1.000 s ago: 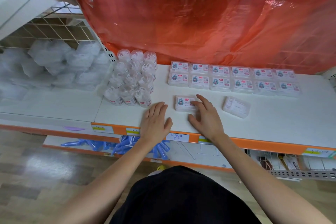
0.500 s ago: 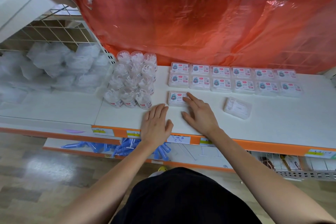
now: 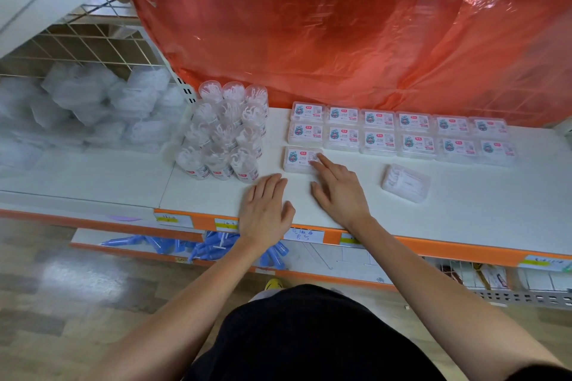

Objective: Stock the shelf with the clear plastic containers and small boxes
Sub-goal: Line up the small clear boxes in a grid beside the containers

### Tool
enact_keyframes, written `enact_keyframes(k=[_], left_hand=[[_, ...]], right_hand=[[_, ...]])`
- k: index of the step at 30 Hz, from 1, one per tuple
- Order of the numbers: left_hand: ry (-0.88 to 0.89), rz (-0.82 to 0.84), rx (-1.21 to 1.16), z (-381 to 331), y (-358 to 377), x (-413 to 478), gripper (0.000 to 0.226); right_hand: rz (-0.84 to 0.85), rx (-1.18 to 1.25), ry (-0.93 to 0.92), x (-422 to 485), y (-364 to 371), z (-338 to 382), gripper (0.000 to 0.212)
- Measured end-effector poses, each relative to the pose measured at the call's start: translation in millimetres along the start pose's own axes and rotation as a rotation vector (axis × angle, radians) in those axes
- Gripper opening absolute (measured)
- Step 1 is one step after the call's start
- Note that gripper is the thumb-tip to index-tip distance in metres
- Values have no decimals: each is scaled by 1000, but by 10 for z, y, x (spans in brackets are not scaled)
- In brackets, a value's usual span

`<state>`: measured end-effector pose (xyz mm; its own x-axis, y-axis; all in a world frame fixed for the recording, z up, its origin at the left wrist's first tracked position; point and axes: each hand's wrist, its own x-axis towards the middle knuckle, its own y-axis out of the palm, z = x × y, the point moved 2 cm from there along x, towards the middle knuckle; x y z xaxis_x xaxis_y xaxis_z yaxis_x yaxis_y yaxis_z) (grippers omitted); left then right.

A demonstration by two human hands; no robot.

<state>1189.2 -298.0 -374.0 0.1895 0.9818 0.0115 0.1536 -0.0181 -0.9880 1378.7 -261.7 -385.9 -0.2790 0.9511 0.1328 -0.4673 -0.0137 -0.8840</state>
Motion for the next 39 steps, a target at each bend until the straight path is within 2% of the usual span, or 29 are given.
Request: enact_keyframes(k=[8, 22, 26, 31, 34, 39], left_hand=[[0, -12, 1, -2, -8, -6, 57], [-6, 19, 3, -8, -31, -18, 58], [-6, 32, -14, -10, -36, -16, 58], [-2, 26, -16, -4, -6, -19, 61], [8, 15, -11, -8, -2, -26, 61], [3, 9, -52, -20, -2, -30, 65]], right_hand=[[28, -87, -14, 18, 33, 3, 59], [59, -34, 20, 4, -34, 52, 62], [-53, 138, 104, -54, -171, 40, 54], [-285, 125, 228, -320, -508, -306, 48], [-286, 66, 346, -500, -682, -605, 57], [-185, 1, 521, -700, -736, -915, 74]])
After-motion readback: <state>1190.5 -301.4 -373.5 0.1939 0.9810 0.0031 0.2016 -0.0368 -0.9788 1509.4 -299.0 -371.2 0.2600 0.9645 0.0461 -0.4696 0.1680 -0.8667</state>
